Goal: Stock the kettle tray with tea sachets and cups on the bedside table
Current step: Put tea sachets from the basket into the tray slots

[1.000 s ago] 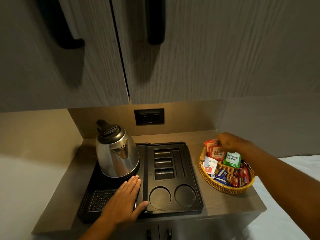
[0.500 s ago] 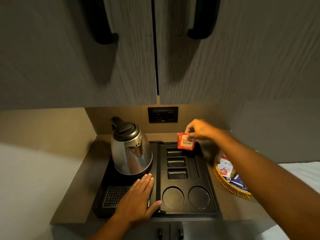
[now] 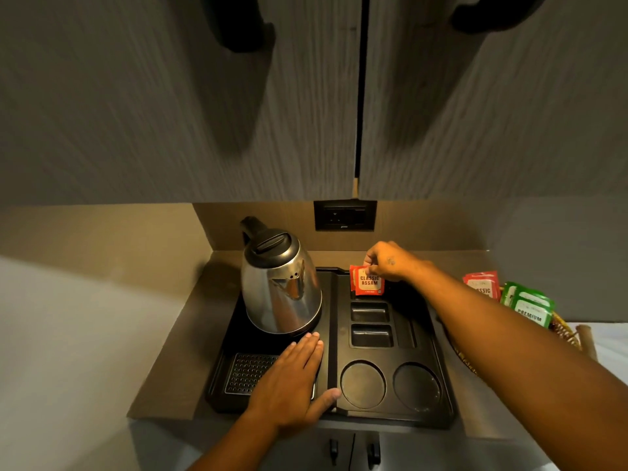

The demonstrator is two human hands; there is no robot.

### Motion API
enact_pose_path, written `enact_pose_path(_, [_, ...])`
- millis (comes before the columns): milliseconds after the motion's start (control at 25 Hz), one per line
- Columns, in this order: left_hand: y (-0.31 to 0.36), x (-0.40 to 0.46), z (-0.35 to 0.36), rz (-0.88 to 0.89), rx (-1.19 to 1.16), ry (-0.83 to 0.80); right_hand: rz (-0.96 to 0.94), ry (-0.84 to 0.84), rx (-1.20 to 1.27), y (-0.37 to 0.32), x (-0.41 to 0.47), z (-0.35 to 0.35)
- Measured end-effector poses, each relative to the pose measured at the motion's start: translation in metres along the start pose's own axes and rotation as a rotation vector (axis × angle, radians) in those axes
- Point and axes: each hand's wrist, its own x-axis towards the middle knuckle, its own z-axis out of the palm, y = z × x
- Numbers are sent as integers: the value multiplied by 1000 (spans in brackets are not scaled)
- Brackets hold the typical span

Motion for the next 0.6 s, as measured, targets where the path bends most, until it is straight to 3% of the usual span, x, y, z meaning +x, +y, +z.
enact_pose_path(160, [4, 0, 1, -3, -10, 4, 68, 56, -54, 13, -11, 8])
enact_pose_path(360, [2, 3, 0, 14, 11, 8, 132, 490, -38, 100, -86, -28])
enact_pose_path(440, [3, 3, -1, 19, 1, 15, 317, 494, -121, 155, -126, -43])
enact_pose_path(520, [5, 2, -3, 20, -1, -3, 479, 395, -227, 196, -157, -45])
enact_pose_path(600, [5, 3, -4, 18, 18, -10, 529, 337, -288, 219, -171, -39])
